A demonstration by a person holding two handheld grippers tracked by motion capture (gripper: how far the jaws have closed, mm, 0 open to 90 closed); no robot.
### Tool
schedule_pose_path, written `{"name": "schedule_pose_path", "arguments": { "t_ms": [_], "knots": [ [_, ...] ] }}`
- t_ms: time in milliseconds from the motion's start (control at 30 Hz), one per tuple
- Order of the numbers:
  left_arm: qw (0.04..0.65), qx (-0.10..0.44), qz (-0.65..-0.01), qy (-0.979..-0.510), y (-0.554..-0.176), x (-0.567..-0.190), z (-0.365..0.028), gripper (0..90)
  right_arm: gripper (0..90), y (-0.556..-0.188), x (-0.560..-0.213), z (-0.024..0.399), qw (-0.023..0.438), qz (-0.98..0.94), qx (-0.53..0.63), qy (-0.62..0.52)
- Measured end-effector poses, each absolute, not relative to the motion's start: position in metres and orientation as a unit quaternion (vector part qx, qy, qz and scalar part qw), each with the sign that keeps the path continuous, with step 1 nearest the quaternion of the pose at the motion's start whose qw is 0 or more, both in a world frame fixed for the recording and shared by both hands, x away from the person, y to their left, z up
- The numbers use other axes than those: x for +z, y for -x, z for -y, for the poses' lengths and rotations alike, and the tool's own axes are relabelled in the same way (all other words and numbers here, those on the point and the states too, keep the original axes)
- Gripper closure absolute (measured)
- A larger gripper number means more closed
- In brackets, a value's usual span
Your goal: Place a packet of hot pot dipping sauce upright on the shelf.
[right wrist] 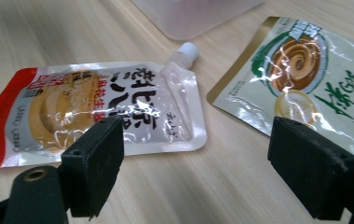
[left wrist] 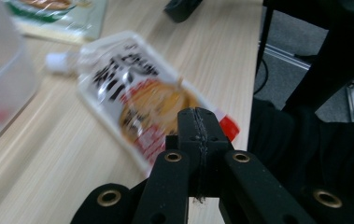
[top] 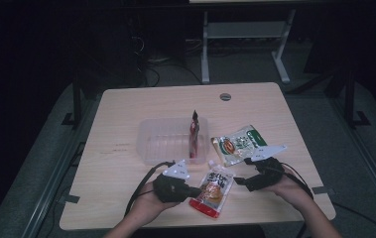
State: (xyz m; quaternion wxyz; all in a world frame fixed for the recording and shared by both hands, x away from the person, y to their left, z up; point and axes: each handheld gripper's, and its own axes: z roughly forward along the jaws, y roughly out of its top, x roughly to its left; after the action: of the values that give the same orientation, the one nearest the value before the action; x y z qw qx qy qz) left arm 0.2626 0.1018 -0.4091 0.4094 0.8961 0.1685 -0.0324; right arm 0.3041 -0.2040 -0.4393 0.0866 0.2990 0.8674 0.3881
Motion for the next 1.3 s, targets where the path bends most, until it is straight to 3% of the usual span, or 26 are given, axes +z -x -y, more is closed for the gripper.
{"name": "schedule_pose_path", "arguments": {
  "t_ms": [533,900,1300],
  "knots": [
    [0.385,-0.058,-0.144,-0.91,-0.261,-0.439,-0.045,89.8,17.4,-0.31,-0.439,0.212,0.102,-0.853,0.399,-0.321],
    [0.344,-0.039,-0.141,-0.928,-0.258,-0.454,-0.045,89.8,17.3,-0.312,-0.439,0.216,0.106,-0.85,0.402,-0.324],
    [0.327,-0.037,-0.163,-0.93,-0.266,-0.452,-0.076,89.9,17.3,-0.312,-0.44,0.216,0.103,-0.848,0.403,-0.328]
  ]
}}
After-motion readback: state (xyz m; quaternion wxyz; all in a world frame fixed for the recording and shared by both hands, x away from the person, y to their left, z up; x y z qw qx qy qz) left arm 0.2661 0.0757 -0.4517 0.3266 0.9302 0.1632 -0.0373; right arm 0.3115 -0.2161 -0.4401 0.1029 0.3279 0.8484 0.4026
